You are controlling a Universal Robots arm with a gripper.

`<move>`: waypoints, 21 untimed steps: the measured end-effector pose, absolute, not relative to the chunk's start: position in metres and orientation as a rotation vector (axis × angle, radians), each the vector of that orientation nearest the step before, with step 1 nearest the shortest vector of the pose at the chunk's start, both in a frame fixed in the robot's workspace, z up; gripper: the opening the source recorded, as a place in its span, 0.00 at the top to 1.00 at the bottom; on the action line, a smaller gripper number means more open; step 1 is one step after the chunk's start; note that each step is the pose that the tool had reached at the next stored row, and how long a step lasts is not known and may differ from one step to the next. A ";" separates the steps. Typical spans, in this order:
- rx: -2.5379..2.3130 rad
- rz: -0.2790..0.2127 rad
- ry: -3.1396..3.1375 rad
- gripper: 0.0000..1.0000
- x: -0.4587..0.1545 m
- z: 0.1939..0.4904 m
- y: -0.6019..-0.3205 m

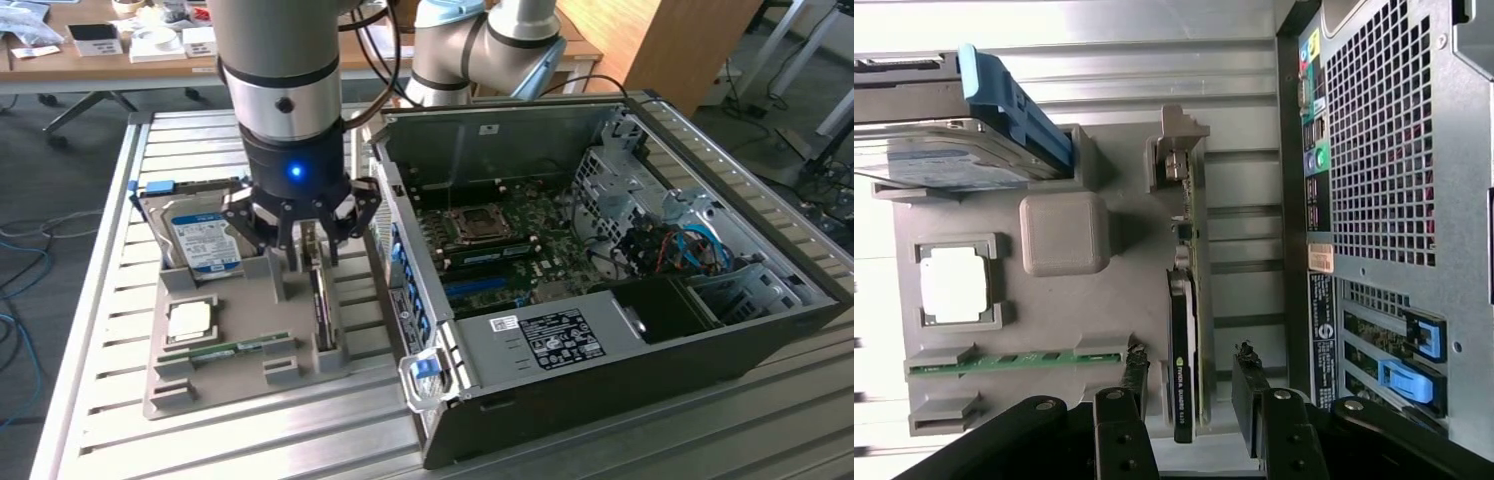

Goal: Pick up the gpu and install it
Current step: 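Pick up the gpu and move the gpu toward the slot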

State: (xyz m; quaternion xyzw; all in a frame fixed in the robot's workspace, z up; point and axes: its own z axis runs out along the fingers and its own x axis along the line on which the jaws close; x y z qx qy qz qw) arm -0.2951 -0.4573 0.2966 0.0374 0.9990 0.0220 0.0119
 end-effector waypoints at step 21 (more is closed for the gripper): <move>0.117 0.069 3.115 0.53 -0.295 0.288 -0.457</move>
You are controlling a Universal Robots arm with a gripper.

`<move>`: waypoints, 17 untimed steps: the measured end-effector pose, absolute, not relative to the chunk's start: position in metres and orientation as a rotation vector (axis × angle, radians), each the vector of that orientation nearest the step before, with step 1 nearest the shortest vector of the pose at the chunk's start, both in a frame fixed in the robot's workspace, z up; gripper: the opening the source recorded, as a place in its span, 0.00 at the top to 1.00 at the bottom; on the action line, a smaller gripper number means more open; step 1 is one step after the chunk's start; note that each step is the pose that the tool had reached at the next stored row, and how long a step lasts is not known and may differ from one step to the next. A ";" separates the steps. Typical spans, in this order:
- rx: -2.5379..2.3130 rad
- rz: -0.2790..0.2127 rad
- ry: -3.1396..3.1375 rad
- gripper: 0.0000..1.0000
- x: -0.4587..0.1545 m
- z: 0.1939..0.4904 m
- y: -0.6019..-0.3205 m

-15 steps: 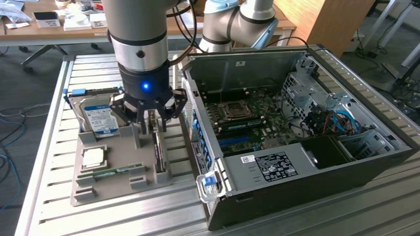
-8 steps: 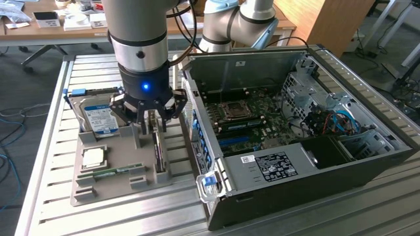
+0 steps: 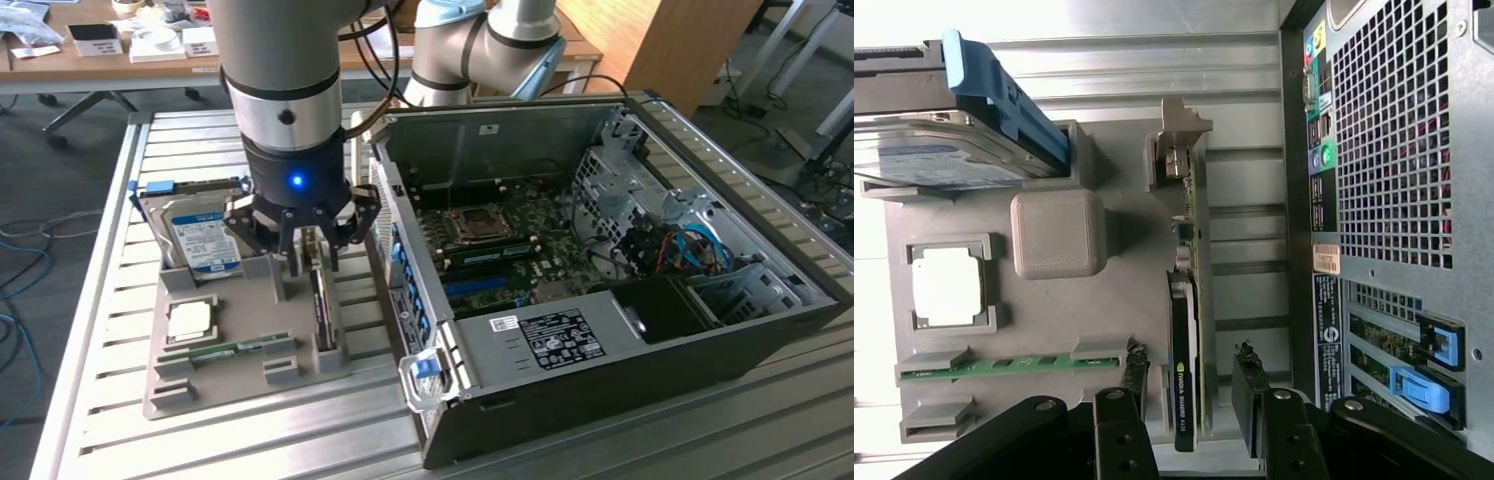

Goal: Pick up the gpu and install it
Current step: 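Pick up the gpu and move the gpu toward the slot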

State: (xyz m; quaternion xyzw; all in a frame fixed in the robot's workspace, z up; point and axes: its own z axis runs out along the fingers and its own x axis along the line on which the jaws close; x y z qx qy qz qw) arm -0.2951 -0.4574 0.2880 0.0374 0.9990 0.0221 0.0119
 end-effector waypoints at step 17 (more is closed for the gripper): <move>0.117 0.069 3.115 0.53 -0.295 0.277 -0.457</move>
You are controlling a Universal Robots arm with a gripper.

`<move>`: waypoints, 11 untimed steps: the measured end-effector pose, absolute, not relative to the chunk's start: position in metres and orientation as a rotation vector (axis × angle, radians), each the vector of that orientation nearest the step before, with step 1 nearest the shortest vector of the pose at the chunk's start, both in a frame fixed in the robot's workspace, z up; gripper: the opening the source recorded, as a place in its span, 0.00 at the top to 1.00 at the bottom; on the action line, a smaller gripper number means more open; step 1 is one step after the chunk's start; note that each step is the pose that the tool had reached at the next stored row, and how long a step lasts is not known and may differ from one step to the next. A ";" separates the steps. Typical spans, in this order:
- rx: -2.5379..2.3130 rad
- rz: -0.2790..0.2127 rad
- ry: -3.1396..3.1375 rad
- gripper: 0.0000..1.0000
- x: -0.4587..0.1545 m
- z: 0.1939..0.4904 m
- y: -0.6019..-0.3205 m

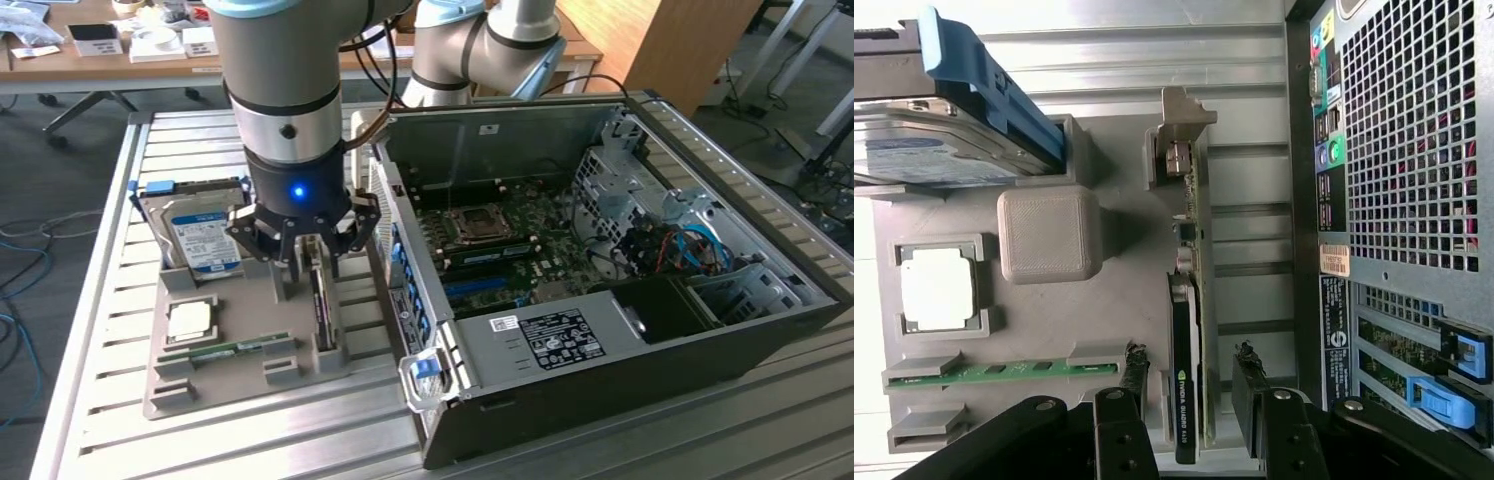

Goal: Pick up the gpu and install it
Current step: 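Pick up the gpu and move the gpu toward the slot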

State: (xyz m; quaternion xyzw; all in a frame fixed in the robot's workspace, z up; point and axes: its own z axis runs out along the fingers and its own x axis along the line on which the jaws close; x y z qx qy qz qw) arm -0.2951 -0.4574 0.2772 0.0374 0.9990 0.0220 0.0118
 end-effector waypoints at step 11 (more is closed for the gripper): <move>0.117 0.069 3.115 0.53 -0.295 0.273 -0.457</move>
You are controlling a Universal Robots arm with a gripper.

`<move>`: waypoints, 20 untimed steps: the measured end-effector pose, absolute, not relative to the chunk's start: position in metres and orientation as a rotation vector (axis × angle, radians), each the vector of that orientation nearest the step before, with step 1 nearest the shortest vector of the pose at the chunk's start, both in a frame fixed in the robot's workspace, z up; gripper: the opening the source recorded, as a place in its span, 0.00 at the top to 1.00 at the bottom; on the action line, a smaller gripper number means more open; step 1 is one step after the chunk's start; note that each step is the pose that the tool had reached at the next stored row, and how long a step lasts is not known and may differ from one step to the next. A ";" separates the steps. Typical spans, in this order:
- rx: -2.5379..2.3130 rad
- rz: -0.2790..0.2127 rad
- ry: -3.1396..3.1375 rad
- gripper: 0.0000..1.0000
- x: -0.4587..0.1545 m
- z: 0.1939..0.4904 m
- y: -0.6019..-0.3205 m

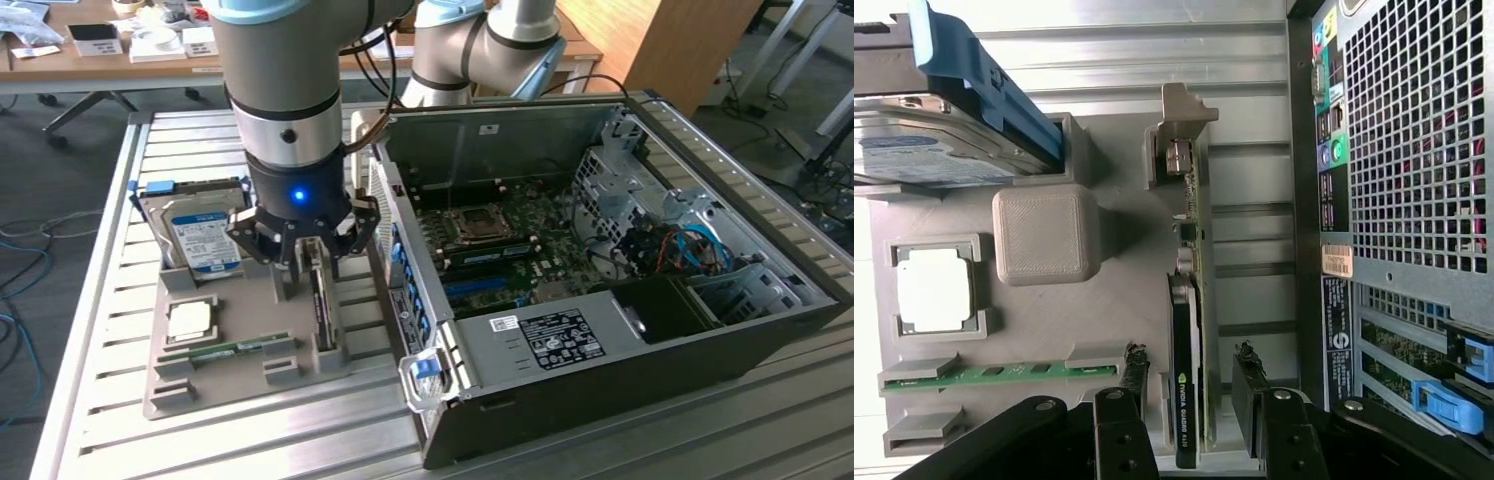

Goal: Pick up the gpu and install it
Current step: 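Pick up the gpu and move the gpu toward the slot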

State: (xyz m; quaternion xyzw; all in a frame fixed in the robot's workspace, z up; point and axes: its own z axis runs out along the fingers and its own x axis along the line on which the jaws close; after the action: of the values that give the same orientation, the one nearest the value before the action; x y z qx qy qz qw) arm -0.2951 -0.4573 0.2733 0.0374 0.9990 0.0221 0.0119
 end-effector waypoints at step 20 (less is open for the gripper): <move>0.117 0.069 3.115 0.53 -0.295 0.264 -0.457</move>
State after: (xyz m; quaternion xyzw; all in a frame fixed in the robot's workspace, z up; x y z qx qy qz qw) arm -0.2951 -0.4573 0.2640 0.0374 0.9990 0.0222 0.0120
